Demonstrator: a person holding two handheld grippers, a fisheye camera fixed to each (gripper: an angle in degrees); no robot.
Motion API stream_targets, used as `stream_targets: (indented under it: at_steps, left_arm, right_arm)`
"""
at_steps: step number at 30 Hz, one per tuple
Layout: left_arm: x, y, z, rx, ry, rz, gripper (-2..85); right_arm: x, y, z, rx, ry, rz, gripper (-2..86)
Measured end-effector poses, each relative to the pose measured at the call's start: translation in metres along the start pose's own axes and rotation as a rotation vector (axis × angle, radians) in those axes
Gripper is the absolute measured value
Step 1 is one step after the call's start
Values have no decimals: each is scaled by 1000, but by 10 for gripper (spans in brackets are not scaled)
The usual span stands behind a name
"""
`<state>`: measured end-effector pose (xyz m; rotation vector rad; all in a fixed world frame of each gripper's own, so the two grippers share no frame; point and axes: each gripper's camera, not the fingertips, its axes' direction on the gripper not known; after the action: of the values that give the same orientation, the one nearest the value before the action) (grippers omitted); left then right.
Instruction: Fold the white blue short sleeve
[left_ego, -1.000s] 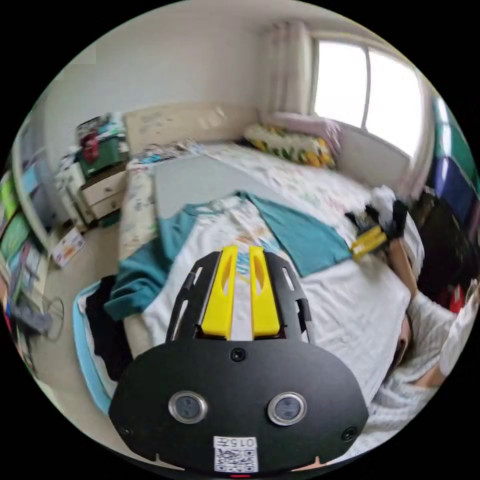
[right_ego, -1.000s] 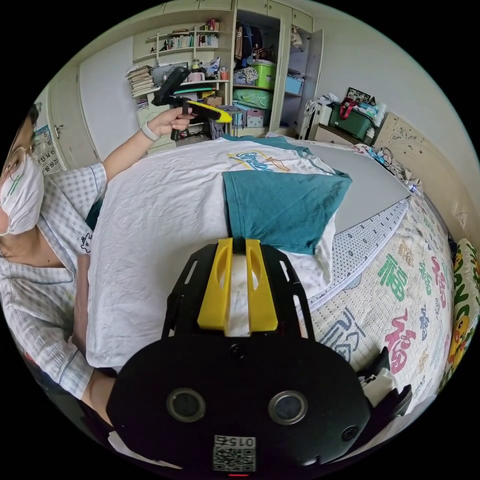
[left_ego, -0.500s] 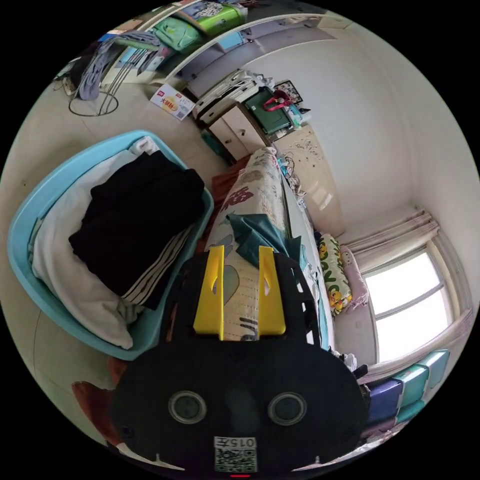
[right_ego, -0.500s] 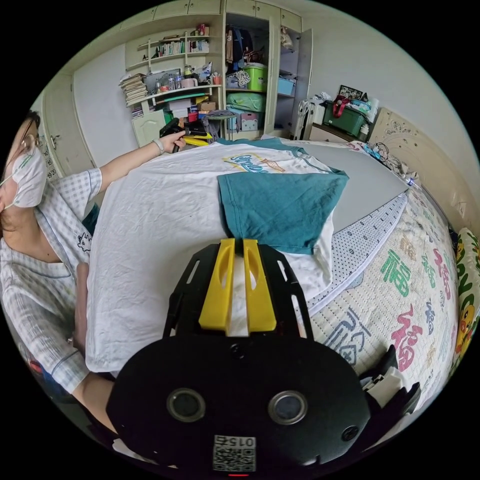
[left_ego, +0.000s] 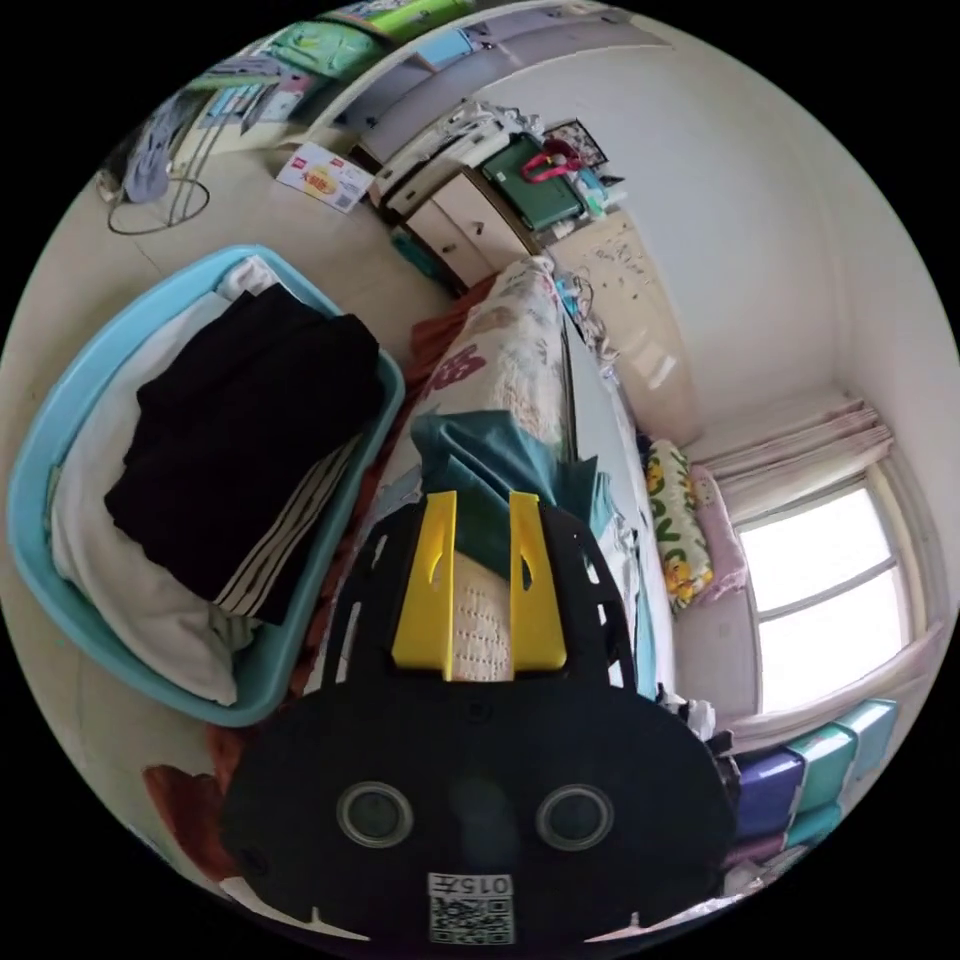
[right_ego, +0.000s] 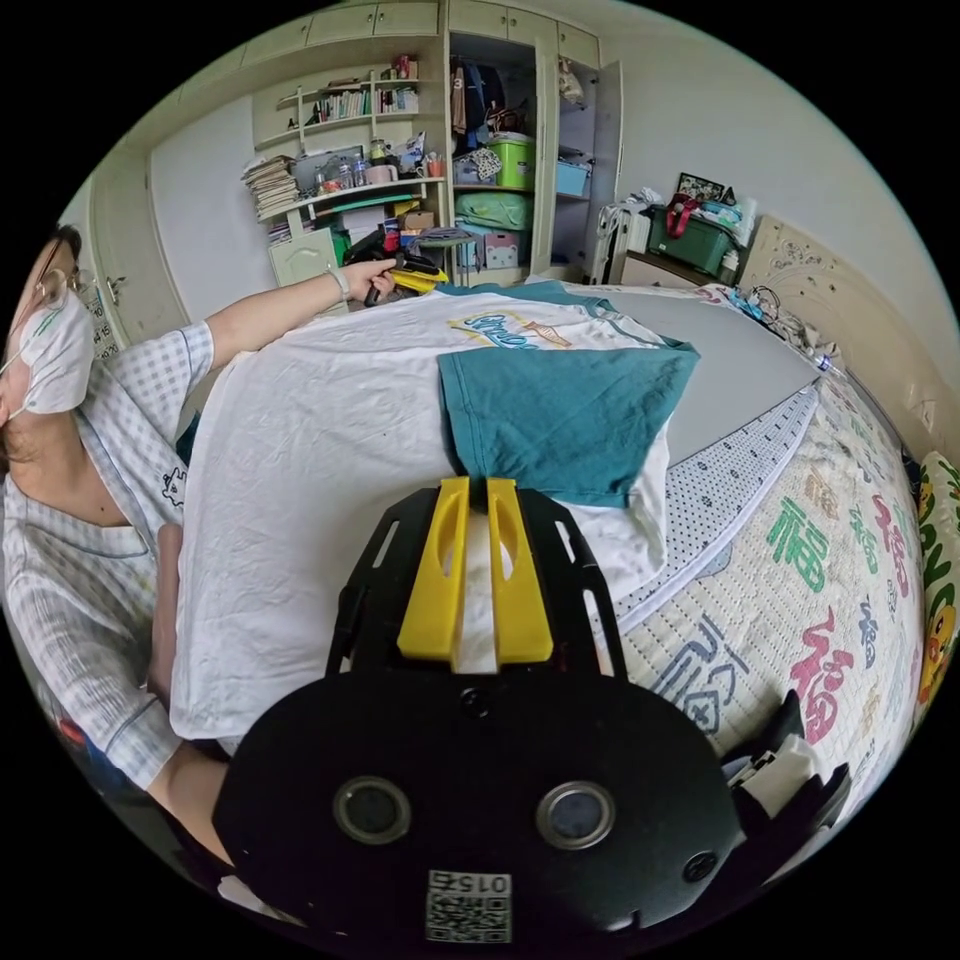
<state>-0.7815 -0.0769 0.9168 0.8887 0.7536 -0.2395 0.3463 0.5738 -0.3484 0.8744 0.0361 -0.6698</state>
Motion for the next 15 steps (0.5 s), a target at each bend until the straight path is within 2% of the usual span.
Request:
stream_targets:
  at_steps: [2,8,12,15]
  left_arm:
    - [-11,0,-12,51,7,-71,102]
    - [-10,-7,-23,-7,-35,-98,130]
    - [-1,-10,-45,45,76,-124,130]
    - [13,-8,-55,58,-44,-90,118]
  right_arm:
    - [-2,0,1,-1,-2,0,41]
    - [-12,-2,4,-3,6,-5,43]
    - [-18,-4,7,-4,8,-5,43]
    - [-24,-7,10,-6,15,-8,43]
